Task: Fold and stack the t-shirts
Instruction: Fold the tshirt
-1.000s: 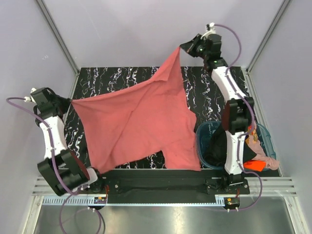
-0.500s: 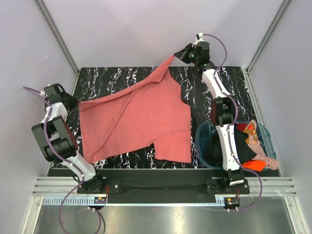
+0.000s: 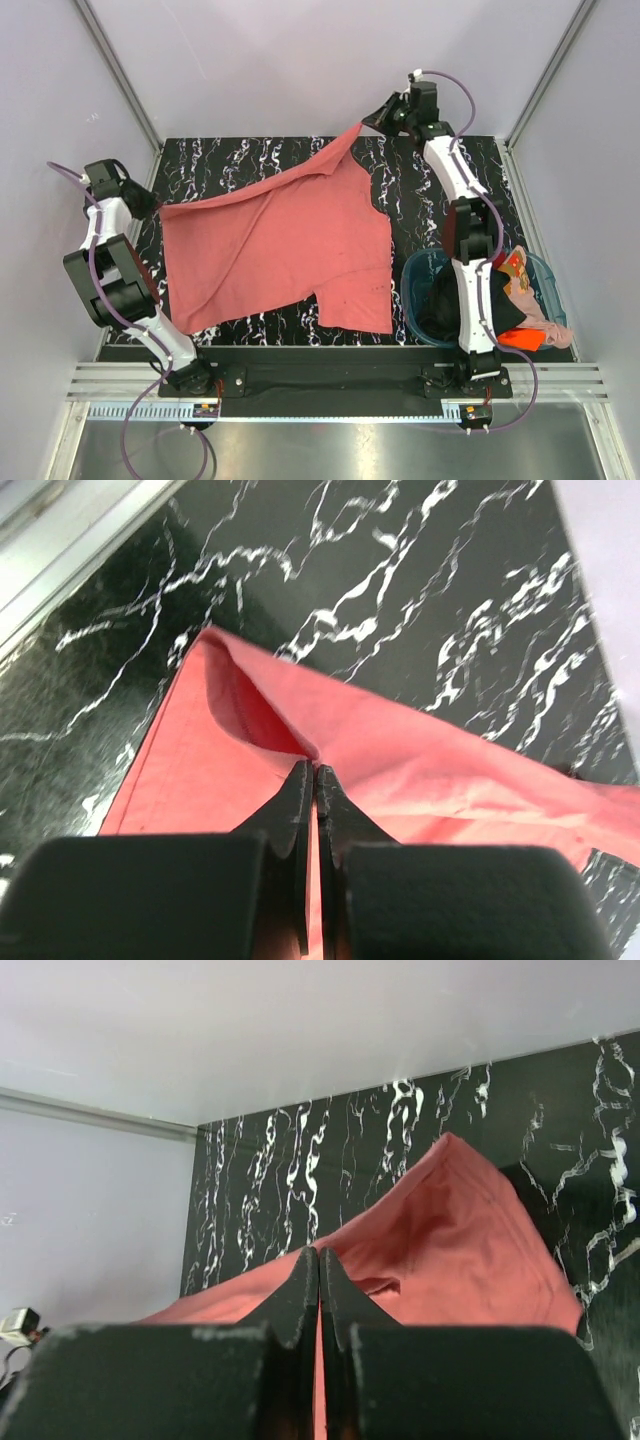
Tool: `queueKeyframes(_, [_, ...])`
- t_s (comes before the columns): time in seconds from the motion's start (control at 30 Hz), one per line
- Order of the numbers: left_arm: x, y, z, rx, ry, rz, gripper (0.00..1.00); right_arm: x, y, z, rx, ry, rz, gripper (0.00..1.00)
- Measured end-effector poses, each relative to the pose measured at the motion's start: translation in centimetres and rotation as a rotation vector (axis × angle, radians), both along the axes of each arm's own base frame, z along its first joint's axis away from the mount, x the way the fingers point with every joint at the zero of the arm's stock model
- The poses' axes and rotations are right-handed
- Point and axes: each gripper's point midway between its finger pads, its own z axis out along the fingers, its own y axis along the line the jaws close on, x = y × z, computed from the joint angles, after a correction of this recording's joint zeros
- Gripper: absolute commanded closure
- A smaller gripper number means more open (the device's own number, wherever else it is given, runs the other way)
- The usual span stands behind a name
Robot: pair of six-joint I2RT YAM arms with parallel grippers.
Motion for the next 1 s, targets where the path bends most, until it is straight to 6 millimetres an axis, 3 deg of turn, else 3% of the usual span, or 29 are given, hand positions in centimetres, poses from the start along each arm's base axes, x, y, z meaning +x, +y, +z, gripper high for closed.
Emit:
queueKeyframes(0.23, [-1.1,-0.6,-0.9,-0.013,0.050,-0.024,1.00,-1.3,-2.3,1.4,-0.001,0.046,-0.024,1.00])
queueKeyframes(0.57, [-1.4,-1.0,-1.6,-0.035,0.061,-0.024,1.00,-1.8,-3.0,-0.7,0.003,0.103,-0.018,1.00])
queueKeyframes(0.87, [-1.4,-1.1,-1.5,-0.048,0.060,-0.013,1.00,-1.4,-2.6,3.3,0.031,0.019,-0.002,1.00])
queueKeyframes(1.0, [-1.2,-1.0,-1.1,-0.044,0.053,-0.013,1.00,-1.1,-2.4,4.1,0.045,-0.011,0.003,1.00])
